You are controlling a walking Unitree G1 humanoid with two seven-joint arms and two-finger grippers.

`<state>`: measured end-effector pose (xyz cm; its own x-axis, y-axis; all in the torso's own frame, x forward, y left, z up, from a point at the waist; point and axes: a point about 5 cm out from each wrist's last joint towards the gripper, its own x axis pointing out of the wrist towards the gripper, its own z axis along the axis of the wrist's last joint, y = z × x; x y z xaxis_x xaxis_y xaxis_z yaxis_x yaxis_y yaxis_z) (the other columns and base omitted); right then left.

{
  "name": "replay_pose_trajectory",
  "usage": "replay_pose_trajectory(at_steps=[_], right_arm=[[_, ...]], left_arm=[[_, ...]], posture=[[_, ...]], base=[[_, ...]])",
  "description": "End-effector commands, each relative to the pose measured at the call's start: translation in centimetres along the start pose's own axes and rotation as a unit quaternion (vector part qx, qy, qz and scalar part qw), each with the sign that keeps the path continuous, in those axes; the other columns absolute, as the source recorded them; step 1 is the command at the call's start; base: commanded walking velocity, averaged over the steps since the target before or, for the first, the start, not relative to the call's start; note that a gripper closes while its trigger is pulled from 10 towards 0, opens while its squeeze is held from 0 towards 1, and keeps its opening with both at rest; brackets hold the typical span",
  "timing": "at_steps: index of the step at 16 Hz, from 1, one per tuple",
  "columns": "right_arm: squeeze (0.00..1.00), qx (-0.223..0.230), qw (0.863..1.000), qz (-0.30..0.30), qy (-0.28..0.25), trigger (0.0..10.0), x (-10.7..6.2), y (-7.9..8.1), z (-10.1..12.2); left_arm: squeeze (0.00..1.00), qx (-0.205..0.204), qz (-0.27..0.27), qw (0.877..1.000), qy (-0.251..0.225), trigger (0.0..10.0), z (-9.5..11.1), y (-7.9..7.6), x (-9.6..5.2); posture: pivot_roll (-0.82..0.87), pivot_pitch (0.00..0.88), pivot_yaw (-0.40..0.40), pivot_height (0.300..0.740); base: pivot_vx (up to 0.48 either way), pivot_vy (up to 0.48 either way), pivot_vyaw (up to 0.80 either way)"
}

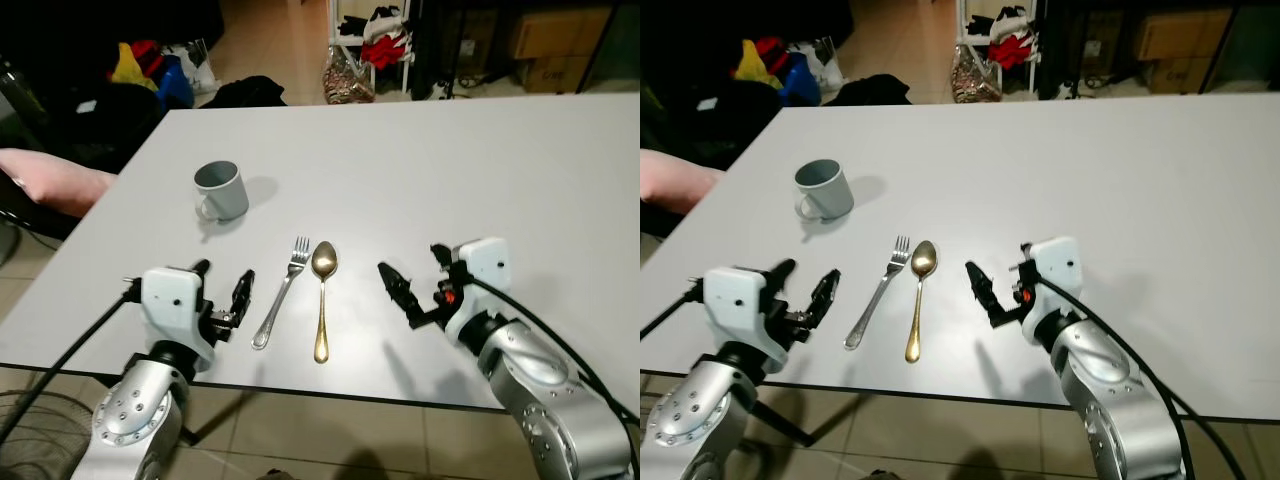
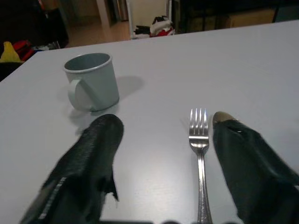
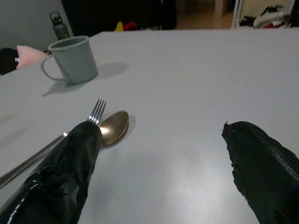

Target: Setting the table

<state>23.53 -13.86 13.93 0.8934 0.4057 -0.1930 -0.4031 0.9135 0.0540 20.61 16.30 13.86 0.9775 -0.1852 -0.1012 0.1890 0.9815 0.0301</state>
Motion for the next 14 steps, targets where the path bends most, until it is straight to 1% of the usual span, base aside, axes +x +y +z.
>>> replay_pose_trajectory(at_steps=[1, 2, 3, 4, 5, 6, 7, 8, 9, 10, 12, 14], right_arm=[[1.00, 0.008, 1.000, 0.009, -0.010, 10.0, 0.1, 0.2, 0.4], [1.00, 0.017, 0.999, 0.022, -0.022, 10.0, 0.3, 0.3, 0.8], [1.00, 0.009, 0.999, 0.031, -0.023, 10.0, 0.5, 0.4, 0.7], [1.00, -0.004, 0.999, 0.038, -0.028, 10.0, 0.7, 0.4, 0.6], [1.00, 0.000, 0.999, 0.031, -0.035, 10.0, 0.7, 0.3, 0.4], [1.00, -0.003, 0.999, 0.024, -0.044, 10.0, 0.5, 0.2, 0.8], [1.00, 0.027, 0.997, 0.021, -0.073, 10.0, 0.2, 0.4, 1.8], [1.00, 0.029, 0.996, 0.028, -0.084, 10.0, 0.2, 0.7, 2.1], [1.00, 0.025, 0.996, 0.036, -0.084, 10.0, 0.2, 0.8, 1.9], [1.00, 0.026, 0.995, 0.041, -0.085, 10.0, 0.3, 0.8, 1.9], [1.00, 0.021, 0.994, 0.058, -0.086, 10.0, 0.2, 1.1, 1.9], [1.00, 0.022, 0.994, 0.072, -0.083, 10.0, 0.1, 1.3, 2.0]], left_arm=[[1.00, 0.016, 0.012, 1.000, -0.010, 10.0, 0.9, 0.6, -0.1], [1.00, 0.022, 0.014, 0.999, -0.023, 10.0, 1.5, 0.7, 0.3], [1.00, 0.028, 0.020, 0.999, -0.028, 10.0, 1.7, 1.0, 0.6], [1.00, 0.021, 0.028, 0.999, -0.027, 10.0, 1.4, 1.1, 0.7], [0.88, 0.031, 0.038, 0.999, -0.016, 10.0, 0.6, 1.2, 0.4], [0.82, 0.041, 0.044, 0.998, -0.007, 10.0, 0.6, 1.1, 0.2], [0.71, 0.008, 0.047, 0.999, -0.013, 10.0, 1.0, 0.7, -0.3], [0.60, 0.015, 0.044, 0.999, -0.013, 10.0, 1.0, 0.4, -0.5], [0.56, 0.023, 0.040, 0.999, -0.011, 10.0, 0.9, 0.3, -0.5], [0.50, 0.025, 0.036, 0.999, -0.019, 10.0, 1.3, 0.0, -0.4], [0.32, 0.030, 0.041, 0.998, -0.022, 10.0, 1.4, -0.1, -0.4], [0.00, 0.031, 0.054, 0.998, -0.012, 10.0, 0.9, 0.0, -0.7]], posture=[[-0.10, 0.000, 0.106, 0.740], [-0.08, 0.000, 0.107, 0.740], [-0.08, 0.000, 0.105, 0.740], [-0.08, 0.000, 0.110, 0.740], [-0.07, 0.000, 0.113, 0.740], [-0.07, 0.000, 0.106, 0.740], [-0.06, 0.000, 0.097, 0.740], [-0.06, 0.000, 0.098, 0.740], [-0.06, 0.000, 0.096, 0.740], [-0.05, 0.000, 0.095, 0.740], [-0.07, 0.000, 0.095, 0.740], [-0.08, 0.000, 0.093, 0.740]], base=[[0.000, 0.000, 0.00], [0.000, 0.000, 0.00], [0.000, 0.000, 0.00], [0.000, 0.000, 0.80], [0.000, 0.000, 0.80], [0.000, 0.000, 0.80], [0.000, 0.000, 0.80], [0.000, 0.000, 0.80], [0.000, 0.000, 0.80], [0.000, 0.000, 0.80], [0.000, 0.000, 0.80], [0.000, 0.000, 0.80]])
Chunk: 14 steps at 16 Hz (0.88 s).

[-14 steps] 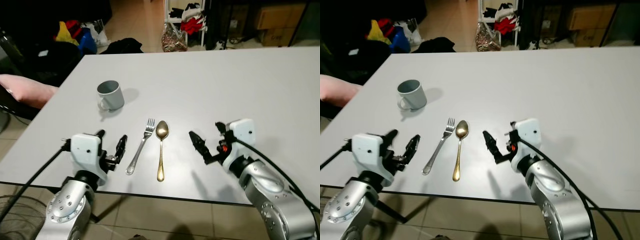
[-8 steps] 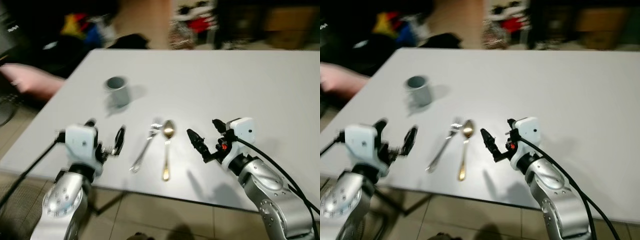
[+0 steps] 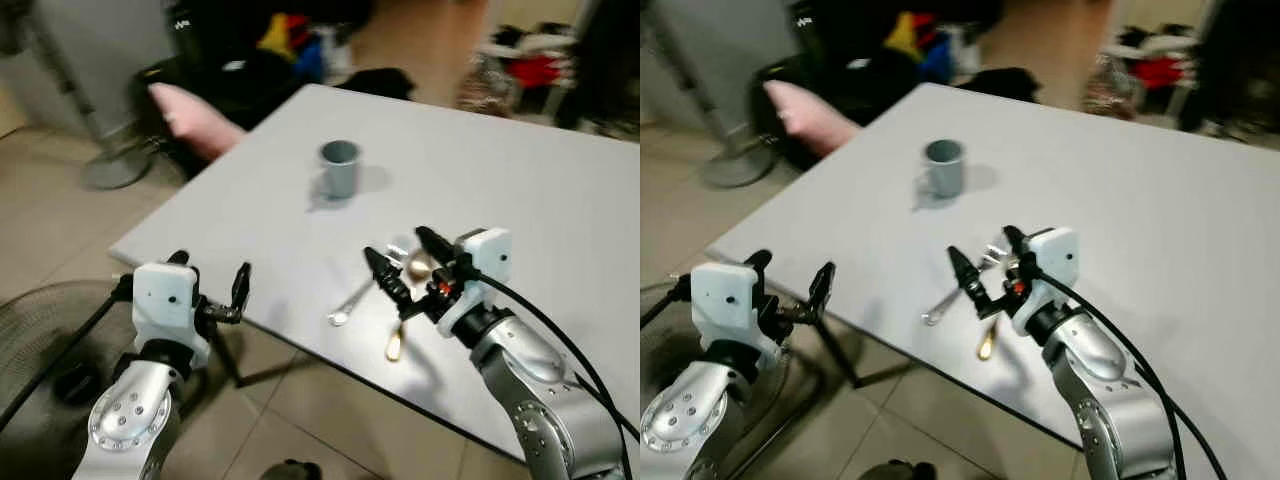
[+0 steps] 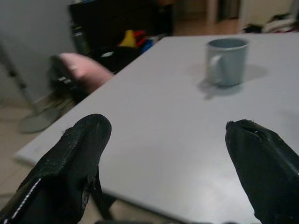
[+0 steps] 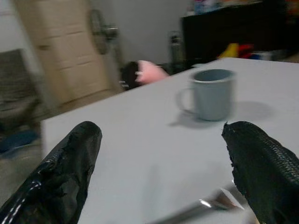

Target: Setting the table

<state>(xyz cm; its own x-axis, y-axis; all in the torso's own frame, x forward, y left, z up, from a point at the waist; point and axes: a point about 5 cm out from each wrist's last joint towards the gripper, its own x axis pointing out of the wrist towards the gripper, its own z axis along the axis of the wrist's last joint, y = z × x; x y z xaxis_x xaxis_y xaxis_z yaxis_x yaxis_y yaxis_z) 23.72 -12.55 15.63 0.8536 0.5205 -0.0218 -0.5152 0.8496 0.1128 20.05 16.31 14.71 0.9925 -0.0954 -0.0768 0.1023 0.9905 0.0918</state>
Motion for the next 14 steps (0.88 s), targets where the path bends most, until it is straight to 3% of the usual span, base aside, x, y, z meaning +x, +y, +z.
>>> replay_pose_trajectory(at_steps=[1, 4, 10, 14], right_arm=[[1.00, 0.000, 1.000, 0.006, -0.002, 10.0, -0.4, 0.2, 0.2], [1.00, 0.001, 1.000, -0.009, -0.001, 10.0, -0.7, 0.0, 0.0], [1.00, -0.033, 0.995, -0.093, -0.012, 10.0, -1.7, -1.3, -0.3], [1.00, -0.027, 0.998, -0.062, 0.001, 10.0, -1.9, -1.0, -0.5]], left_arm=[[0.00, 0.006, 0.007, 1.000, -0.005, 10.0, 0.2, 0.1, -0.1], [0.00, 0.003, 0.007, 1.000, -0.010, 10.0, 0.3, 0.2, 0.0], [0.00, 0.038, 0.014, 0.999, -0.012, 10.0, -0.2, 0.7, 0.9], [0.00, 0.026, 0.019, 0.999, -0.017, 10.0, -0.2, 0.5, 0.2]], posture=[[-0.08, 0.000, 0.091, 0.740], [-0.09, 0.000, 0.096, 0.740], [-0.12, 0.000, 0.134, 0.740], [-0.11, 0.000, 0.108, 0.740]], base=[[0.000, 0.000, 0.80], [0.000, 0.000, 0.80], [0.000, 0.000, 0.80], [0.000, 0.000, 0.80]])
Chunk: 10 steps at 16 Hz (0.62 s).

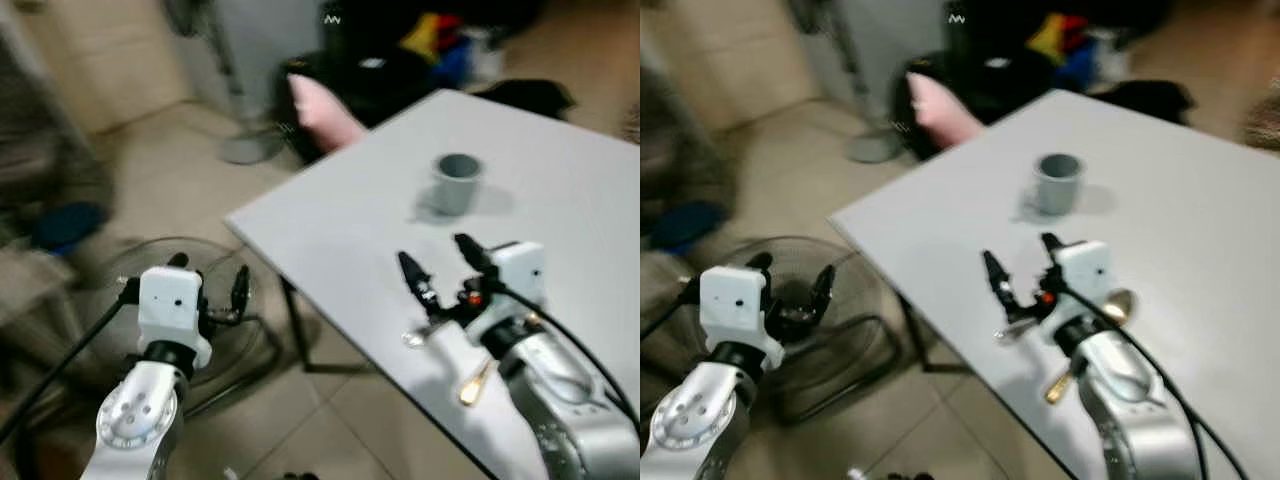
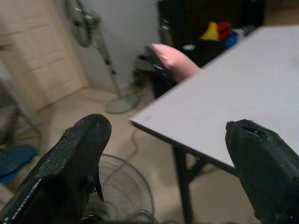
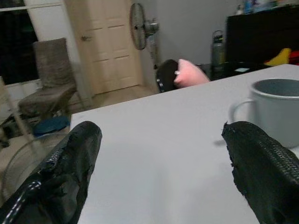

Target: Setting the table

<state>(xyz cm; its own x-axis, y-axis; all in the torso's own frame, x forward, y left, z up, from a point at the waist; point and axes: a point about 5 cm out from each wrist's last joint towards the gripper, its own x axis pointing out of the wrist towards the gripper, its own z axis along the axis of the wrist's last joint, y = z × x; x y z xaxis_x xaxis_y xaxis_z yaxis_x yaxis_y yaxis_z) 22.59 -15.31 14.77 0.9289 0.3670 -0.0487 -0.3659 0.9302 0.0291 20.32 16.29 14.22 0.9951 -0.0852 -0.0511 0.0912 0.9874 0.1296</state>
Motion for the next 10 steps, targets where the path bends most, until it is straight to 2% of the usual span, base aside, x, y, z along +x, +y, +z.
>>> replay_pose_trajectory(at_steps=[1, 4, 7, 9, 10], right_arm=[[1.00, 0.013, 0.999, 0.029, -0.005, 10.0, 0.3, 1.0, 0.2], [1.00, 0.021, 0.998, 0.053, 0.008, 10.0, 0.6, 1.8, -0.3], [1.00, 0.034, 0.999, 0.035, 0.025, 10.0, 0.7, 1.7, -0.9], [1.00, 0.052, 0.998, 0.007, 0.035, 10.0, 0.6, 1.3, -1.2], [0.00, 0.051, 0.998, 0.004, 0.040, 10.0, 0.6, 1.2, -1.3]], left_arm=[[0.00, 0.010, 0.012, 1.000, -0.004, 10.0, 0.2, 0.5, -0.2], [0.00, 0.016, 0.015, 1.000, 0.002, 10.0, -0.1, 0.3, -0.7], [0.00, 0.010, 0.010, 1.000, 0.004, 10.0, -0.1, 0.3, -0.8], [0.00, 0.014, 0.006, 1.000, 0.005, 10.0, 0.0, 0.2, -0.8], [0.00, 0.015, 0.006, 1.000, 0.006, 10.0, 0.0, 0.3, -0.8]], posture=[[-0.11, 0.000, 0.105, 0.740], [-0.08, 0.000, 0.082, 0.740], [-0.08, 0.000, 0.086, 0.740], [-0.08, 0.000, 0.091, 0.740], [-0.08, 0.000, 0.093, 0.740]], base=[[0.000, 0.000, 0.80], [0.000, 0.000, 0.80], [-0.087, 0.000, 0.80], [-0.291, 0.000, 0.00], [-0.292, 0.000, 0.00]])
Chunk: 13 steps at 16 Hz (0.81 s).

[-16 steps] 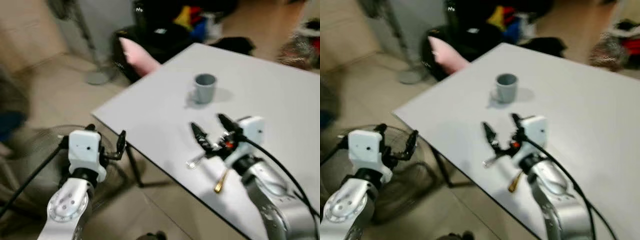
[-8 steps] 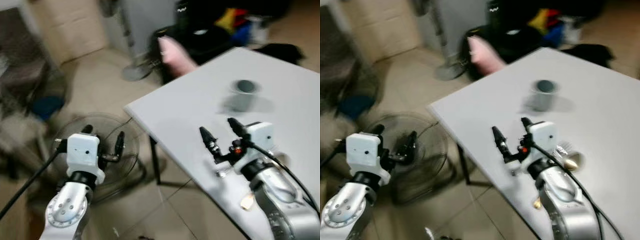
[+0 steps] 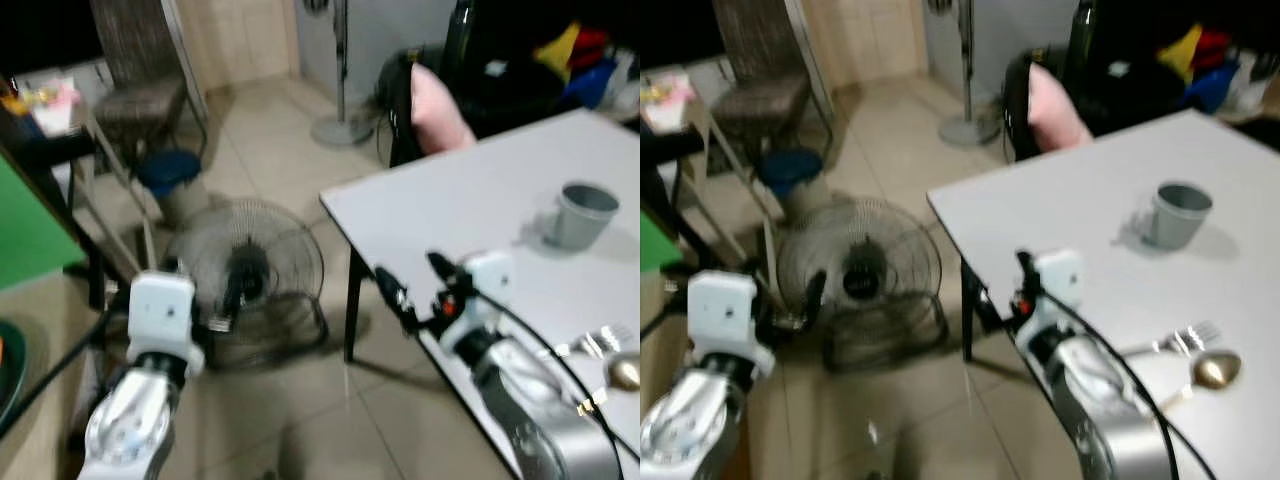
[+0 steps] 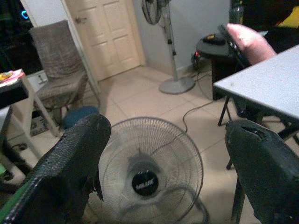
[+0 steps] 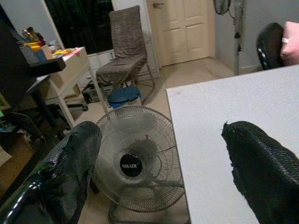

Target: Setting the table

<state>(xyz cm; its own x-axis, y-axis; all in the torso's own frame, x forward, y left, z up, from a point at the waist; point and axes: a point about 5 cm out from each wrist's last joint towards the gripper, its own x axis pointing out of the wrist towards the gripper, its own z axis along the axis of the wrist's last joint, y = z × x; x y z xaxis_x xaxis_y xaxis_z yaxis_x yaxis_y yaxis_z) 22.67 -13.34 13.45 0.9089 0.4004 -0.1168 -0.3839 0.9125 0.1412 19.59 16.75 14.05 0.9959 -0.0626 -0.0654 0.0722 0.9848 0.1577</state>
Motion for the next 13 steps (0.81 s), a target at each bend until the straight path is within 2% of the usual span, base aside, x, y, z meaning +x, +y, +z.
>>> replay_pose_trajectory(at_steps=[1, 5, 7, 13], right_arm=[[0.00, -0.003, 1.000, -0.017, 0.009, 10.0, -0.3, -0.7, 0.0], [0.00, -0.001, 1.000, -0.025, 0.016, 10.0, -0.3, -0.7, 0.0], [0.00, -0.001, 1.000, -0.025, 0.017, 10.0, -0.3, -0.7, 0.1], [0.00, 0.002, 1.000, -0.019, 0.018, 10.0, 0.1, -0.6, 0.3]], left_arm=[[0.00, 0.001, -0.005, 1.000, -0.003, 10.0, 0.2, -0.1, 0.0], [0.00, 0.004, -0.013, 1.000, 0.000, 10.0, 0.3, -0.2, 0.2], [0.00, 0.013, -0.003, 1.000, 0.007, 10.0, 0.1, 0.1, 0.3], [0.00, -0.001, 0.014, 1.000, 0.008, 10.0, 0.3, 0.8, 0.0]], posture=[[-0.09, 0.000, 0.095, 0.740], [-0.09, 0.000, 0.098, 0.740], [-0.09, 0.000, 0.096, 0.740], [-0.07, 0.000, 0.085, 0.740]], base=[[-0.289, 0.000, 0.00], [-0.306, 0.000, 0.00], [0.000, 0.000, 0.00], [0.000, 0.000, 0.00]])
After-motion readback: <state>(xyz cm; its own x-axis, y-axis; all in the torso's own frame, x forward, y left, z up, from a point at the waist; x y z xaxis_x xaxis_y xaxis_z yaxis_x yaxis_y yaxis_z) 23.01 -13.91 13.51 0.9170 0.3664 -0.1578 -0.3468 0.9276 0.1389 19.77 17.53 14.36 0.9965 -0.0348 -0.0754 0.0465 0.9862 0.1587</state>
